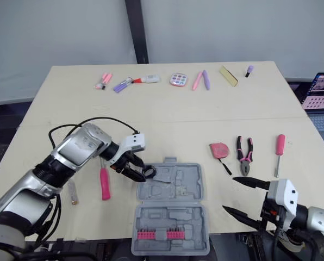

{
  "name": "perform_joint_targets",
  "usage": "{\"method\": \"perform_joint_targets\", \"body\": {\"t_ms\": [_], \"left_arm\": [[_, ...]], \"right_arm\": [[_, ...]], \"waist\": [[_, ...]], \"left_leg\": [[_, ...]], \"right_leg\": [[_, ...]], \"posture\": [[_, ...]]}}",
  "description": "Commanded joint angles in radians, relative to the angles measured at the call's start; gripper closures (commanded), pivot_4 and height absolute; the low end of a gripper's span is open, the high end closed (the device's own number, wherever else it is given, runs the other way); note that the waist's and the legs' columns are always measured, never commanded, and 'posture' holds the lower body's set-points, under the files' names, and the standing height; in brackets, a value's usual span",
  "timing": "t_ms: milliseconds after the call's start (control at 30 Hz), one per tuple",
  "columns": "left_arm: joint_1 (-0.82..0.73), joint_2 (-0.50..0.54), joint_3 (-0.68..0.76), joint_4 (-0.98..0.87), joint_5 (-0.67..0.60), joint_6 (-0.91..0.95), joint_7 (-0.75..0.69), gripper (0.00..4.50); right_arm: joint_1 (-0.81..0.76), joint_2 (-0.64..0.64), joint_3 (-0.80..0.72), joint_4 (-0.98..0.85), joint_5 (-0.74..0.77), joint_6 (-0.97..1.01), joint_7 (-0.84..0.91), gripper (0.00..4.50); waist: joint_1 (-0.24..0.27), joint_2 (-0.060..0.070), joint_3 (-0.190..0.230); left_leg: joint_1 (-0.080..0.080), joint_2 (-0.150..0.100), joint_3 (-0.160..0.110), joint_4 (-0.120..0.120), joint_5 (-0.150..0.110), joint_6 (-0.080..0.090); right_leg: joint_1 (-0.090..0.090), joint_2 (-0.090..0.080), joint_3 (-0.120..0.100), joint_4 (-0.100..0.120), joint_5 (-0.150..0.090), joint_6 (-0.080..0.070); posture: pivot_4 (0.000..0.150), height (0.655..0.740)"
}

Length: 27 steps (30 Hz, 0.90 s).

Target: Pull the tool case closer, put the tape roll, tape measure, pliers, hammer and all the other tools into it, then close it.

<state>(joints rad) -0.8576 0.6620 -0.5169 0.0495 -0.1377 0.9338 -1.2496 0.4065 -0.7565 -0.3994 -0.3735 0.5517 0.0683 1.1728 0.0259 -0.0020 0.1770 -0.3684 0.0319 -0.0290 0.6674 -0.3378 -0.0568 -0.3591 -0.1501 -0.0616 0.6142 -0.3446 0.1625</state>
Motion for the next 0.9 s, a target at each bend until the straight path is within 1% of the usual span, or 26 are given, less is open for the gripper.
{"method": "perform_joint_targets", "body": {"t_ms": [33, 67, 167, 300, 400, 567, 700, 900], "left_arm": [[0.029, 0.022, 0.083, -0.074, -0.044, 0.011, 0.019, 1.08], [0.049, 0.024, 0.111, -0.091, -0.062, 0.019, 0.029, 1.08], [0.131, 0.032, 0.184, -0.134, -0.088, -0.021, 0.067, 1.87], [0.216, 0.028, 0.232, -0.154, -0.082, -0.119, 0.122, 1.87], [0.298, -0.013, 0.279, -0.151, -0.073, -0.278, 0.191, 1.87], [0.365, -0.063, 0.29, -0.102, -0.034, -0.442, 0.267, 1.87], [0.384, -0.101, 0.292, -0.08, -0.03, -0.501, 0.299, 1.87], [0.41, -0.115, 0.276, -0.032, 0.007, -0.56, 0.324, 1.87]], "right_arm": [[0.005, 0.002, -0.023, -0.021, 0.015, -0.006, -0.005, 0.0], [0.005, 0.002, -0.023, -0.022, 0.015, -0.005, -0.005, 0.0], [0.004, 0.002, -0.023, -0.022, 0.016, -0.004, -0.006, 0.0], [0.003, 0.001, -0.024, -0.022, 0.015, -0.004, -0.008, 0.0], [0.002, 0.001, -0.026, -0.023, 0.016, -0.002, -0.011, 0.0], [0.001, -0.002, -0.029, -0.023, 0.018, 0.0, -0.014, 0.0], [-0.001, -0.002, -0.028, -0.022, 0.018, 0.0, -0.015, 0.0], [-0.003, -0.006, -0.034, -0.024, 0.019, 0.004, -0.016, 0.0]], "waist": [[-0.001, 0.0, 0.0], [-0.002, 0.0, 0.0], [-0.002, 0.0, 0.0], [0.002, 0.0, 0.0], [0.003, 0.0, 0.0], [0.002, 0.0, 0.0], [0.001, 0.0, 0.0], [0.001, 0.001, 0.0]], "left_leg": [[0.0, 0.0, 0.0, 0.0, 0.0, 0.0], [0.0, 0.0, 0.0, 0.0, 0.0, 0.0], [0.001, 0.0, 0.0, 0.0, 0.0, 0.0], [0.0, 0.0, 0.0, 0.0, 0.0, 0.0], [0.0, 0.0, 0.0, 0.001, 0.0, 0.0], [0.001, 0.0, 0.0, 0.0, 0.0, 0.0], [0.001, 0.0, 0.0, 0.001, 0.0, 0.0], [0.001, 0.0, 0.0, 0.0, 0.0, 0.0]], "right_leg": [[0.0, 0.0, 0.0, 0.0, 0.0, 0.0], [0.0, 0.0, 0.0, 0.0, 0.0, 0.0], [0.0, 0.0, 0.0, 0.0, 0.0, 0.0], [0.0, 0.0, 0.0, 0.0, 0.0, 0.0], [0.001, 0.0, 0.0, 0.0, 0.0, 0.0], [0.001, 0.0, 0.0, 0.0, 0.0, 0.0], [0.001, 0.0, 0.0, 0.0, 0.0, 0.0], [0.001, 0.0, 0.0, 0.0, 0.0, 0.0]], "posture": [[0.15, 0.74], [0.15, 0.74], [0.15, 0.74], [0.15, 0.74], [0.15, 0.74], [0.15, 0.74], [0.15, 0.74], [0.15, 0.74]]}}
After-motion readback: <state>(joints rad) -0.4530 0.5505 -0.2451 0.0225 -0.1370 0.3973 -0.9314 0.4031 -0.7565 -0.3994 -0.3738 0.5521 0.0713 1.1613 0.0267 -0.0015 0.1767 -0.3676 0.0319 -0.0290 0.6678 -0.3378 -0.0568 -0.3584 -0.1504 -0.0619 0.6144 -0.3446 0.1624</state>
